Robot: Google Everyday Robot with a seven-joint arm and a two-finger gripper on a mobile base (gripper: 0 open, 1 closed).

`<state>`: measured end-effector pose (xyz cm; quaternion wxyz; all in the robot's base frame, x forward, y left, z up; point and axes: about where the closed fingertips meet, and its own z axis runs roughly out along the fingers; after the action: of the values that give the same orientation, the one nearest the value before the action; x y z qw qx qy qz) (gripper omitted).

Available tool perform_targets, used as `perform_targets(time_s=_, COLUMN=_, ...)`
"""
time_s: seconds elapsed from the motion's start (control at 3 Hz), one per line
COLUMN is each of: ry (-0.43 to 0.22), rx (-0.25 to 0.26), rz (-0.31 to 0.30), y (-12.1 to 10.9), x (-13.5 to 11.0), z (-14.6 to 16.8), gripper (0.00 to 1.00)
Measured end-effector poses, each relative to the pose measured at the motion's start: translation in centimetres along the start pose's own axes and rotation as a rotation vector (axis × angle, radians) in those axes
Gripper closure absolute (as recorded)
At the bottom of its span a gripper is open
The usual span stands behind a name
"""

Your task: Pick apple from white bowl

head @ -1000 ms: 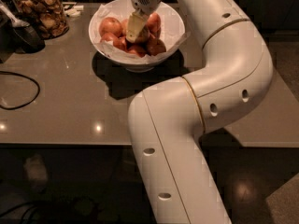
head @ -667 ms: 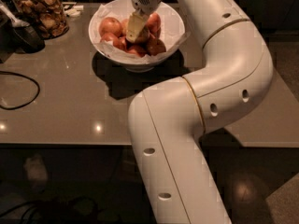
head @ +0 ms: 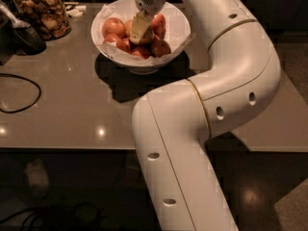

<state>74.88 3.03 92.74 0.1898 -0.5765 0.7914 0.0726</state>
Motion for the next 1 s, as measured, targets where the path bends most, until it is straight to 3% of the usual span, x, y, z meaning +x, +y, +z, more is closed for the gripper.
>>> perform_targets(time_s=1.0, ry=-0.008, rx=0.082, rz=0.03, y=-0.3, x=-0.9, z=-3.5, gripper=1.0)
